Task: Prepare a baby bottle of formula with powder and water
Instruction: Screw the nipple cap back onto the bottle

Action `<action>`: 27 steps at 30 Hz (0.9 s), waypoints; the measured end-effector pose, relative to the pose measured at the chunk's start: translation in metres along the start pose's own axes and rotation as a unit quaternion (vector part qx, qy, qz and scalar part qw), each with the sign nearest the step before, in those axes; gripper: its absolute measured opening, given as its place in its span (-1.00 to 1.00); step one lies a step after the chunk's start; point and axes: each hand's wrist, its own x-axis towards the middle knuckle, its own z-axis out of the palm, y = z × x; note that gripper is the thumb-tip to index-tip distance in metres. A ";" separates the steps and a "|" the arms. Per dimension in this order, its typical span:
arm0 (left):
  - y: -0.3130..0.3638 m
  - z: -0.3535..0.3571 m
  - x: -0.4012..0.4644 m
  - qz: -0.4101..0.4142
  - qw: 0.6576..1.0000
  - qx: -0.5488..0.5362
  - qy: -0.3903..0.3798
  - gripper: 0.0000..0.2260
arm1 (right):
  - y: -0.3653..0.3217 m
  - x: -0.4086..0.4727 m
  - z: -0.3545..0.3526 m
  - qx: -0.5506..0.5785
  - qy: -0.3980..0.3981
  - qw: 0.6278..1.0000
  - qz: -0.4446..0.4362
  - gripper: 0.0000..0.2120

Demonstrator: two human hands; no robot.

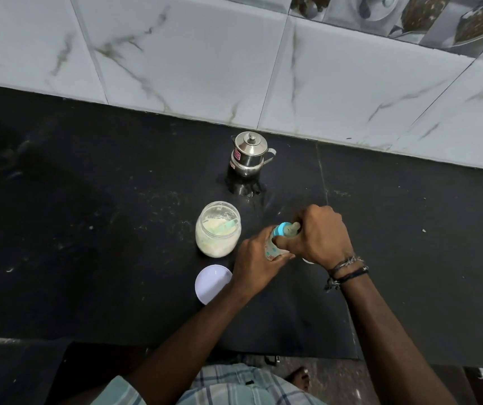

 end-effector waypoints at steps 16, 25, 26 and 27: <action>0.006 -0.003 0.002 -0.007 0.999 0.032 -0.011 -0.45 | 0.003 0.008 -0.024 -0.049 -0.097 0.981 -0.158 -0.48; 0.007 -0.003 0.002 -0.008 0.999 0.043 0.005 -0.47 | -0.004 0.011 -0.031 -0.137 -0.121 0.957 -0.224 -0.61; 0.007 -0.003 0.002 -0.008 0.999 0.042 0.009 -0.48 | -0.005 0.010 -0.030 -0.141 -0.117 0.955 -0.232 -0.64; 0.007 -0.002 0.002 -0.008 0.999 0.041 0.009 -0.49 | -0.006 0.008 -0.029 -0.142 -0.113 0.954 -0.241 -0.65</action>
